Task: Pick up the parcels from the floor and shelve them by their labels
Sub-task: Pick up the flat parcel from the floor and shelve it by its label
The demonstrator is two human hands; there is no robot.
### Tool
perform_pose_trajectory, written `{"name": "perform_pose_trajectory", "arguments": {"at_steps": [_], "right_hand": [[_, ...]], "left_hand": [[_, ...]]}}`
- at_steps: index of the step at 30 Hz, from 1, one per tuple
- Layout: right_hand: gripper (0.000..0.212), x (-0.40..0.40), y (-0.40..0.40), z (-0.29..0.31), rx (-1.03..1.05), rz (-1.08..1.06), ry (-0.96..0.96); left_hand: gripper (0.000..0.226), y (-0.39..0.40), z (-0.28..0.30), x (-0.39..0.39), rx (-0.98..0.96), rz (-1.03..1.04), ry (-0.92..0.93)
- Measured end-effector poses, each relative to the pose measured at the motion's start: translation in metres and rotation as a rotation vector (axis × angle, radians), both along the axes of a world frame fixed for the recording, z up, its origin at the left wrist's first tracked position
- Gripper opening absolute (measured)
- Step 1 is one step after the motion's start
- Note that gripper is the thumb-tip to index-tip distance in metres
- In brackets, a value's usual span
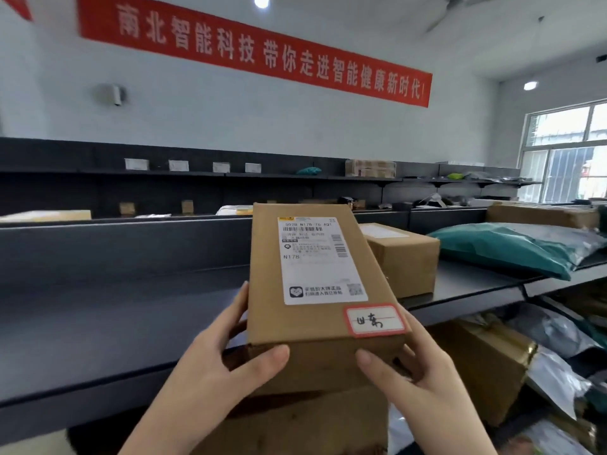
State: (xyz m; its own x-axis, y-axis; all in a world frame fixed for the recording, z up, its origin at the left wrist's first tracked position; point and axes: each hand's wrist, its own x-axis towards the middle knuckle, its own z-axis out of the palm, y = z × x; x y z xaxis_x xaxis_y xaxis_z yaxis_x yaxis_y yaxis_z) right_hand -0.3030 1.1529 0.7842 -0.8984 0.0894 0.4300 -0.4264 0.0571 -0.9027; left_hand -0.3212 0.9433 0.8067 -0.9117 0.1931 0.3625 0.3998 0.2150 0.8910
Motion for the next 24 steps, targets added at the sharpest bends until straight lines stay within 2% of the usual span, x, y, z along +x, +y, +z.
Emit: {"name": "perform_pose_trajectory", "arguments": {"at_steps": [4, 8, 11, 14, 16, 19, 22, 24], "right_hand": [[0.054, -0.029, 0.004, 0.007, 0.026, 0.062, -0.026], [0.057, -0.052, 0.005, 0.007, 0.039, 0.132, -0.037], [0.05, -0.066, 0.002, 0.004, 0.058, 0.164, -0.052], [0.037, -0.08, 0.0, 0.003, 0.089, 0.171, -0.056], [0.036, -0.087, -0.001, 0.003, 0.1, 0.175, -0.069], [0.051, -0.096, -0.002, 0.006, 0.135, 0.177, -0.085], [0.079, -0.104, -0.003, 0.006, 0.179, 0.172, -0.069], [0.084, -0.111, -0.004, 0.004, 0.177, 0.156, -0.049]], "left_hand": [[0.123, 0.005, 0.001, -0.013, 0.011, 0.109, -0.029], [0.096, 0.008, -0.001, -0.024, 0.074, 0.186, -0.066], [0.092, 0.006, -0.005, -0.03, 0.07, 0.239, -0.072], [0.063, 0.006, -0.005, -0.037, 0.047, 0.284, -0.071], [0.051, 0.006, -0.004, -0.043, 0.045, 0.295, -0.077], [0.041, 0.005, -0.005, -0.052, 0.068, 0.317, -0.105], [0.049, 0.004, -0.01, -0.059, 0.077, 0.307, -0.107], [0.062, 0.004, -0.012, -0.064, 0.08, 0.314, -0.098]]}}
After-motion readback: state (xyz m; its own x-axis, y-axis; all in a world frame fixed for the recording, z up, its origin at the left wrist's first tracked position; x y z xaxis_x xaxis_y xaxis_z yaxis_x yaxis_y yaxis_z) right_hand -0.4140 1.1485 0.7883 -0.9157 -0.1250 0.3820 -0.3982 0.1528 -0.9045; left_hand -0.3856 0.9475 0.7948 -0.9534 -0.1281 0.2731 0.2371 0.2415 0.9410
